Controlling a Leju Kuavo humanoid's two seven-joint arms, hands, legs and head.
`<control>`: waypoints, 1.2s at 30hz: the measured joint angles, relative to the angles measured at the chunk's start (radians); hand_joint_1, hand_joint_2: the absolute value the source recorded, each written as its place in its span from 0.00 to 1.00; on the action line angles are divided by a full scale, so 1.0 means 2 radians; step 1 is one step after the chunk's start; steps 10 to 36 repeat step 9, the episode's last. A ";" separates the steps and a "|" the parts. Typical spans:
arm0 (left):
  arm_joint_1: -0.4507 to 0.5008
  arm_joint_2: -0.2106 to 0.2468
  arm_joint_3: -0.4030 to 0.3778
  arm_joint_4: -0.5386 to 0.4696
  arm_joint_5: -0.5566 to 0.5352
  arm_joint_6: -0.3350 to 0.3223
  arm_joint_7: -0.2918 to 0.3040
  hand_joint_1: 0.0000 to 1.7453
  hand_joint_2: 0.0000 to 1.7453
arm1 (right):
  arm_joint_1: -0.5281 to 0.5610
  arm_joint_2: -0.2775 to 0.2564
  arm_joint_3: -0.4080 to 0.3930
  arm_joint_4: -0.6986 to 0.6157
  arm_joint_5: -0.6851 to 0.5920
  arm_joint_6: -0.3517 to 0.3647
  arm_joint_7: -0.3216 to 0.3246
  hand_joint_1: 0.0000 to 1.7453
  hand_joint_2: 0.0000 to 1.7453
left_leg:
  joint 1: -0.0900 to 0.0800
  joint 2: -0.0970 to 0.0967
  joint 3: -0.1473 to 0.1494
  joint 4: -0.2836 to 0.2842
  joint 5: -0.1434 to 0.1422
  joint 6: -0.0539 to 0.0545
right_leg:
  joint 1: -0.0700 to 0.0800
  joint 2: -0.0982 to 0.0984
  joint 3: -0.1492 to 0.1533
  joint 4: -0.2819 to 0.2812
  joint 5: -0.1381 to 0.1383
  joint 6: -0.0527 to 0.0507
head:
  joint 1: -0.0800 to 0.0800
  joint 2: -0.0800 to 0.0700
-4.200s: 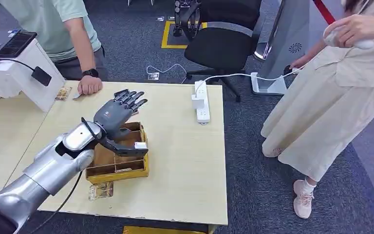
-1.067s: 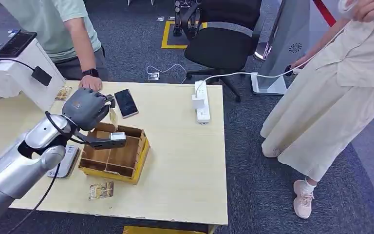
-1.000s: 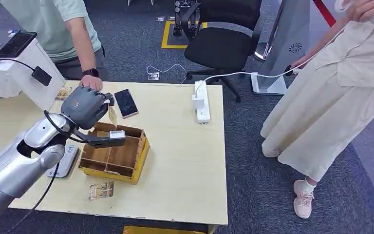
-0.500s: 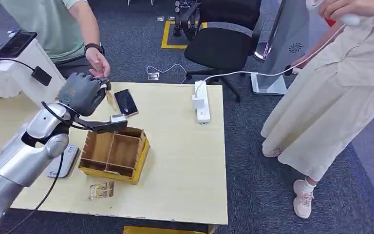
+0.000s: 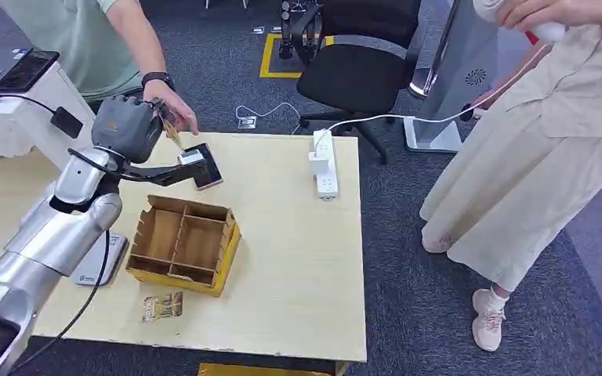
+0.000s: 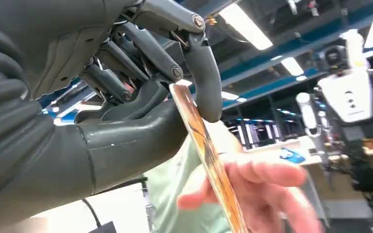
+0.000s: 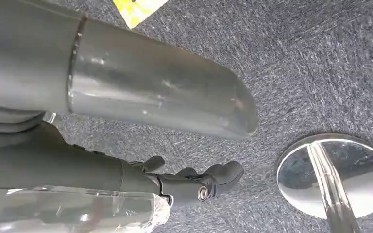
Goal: Pass the card to the sensor for recognition and then transmit it.
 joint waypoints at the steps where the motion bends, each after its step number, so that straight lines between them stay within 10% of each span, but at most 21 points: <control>1: -0.003 -0.002 0.002 0.007 -0.004 0.004 0.002 1.00 1.00 | 0.000 0.000 0.000 0.000 0.000 0.000 0.000 0.00 0.00 | 0.000 0.000 0.000 0.000 0.000 0.000 | 0.000 0.000 0.000 0.000 0.000 0.000 | 0.000 0.000; 36: -0.026 -0.013 0.018 0.056 -0.015 0.030 0.014 1.00 1.00 | 0.001 0.000 0.000 0.002 -0.005 0.000 0.000 0.00 0.00 | 0.000 0.000 0.000 0.000 0.000 0.000 | 0.000 0.000 0.000 0.000 0.000 0.000 | 0.000 0.000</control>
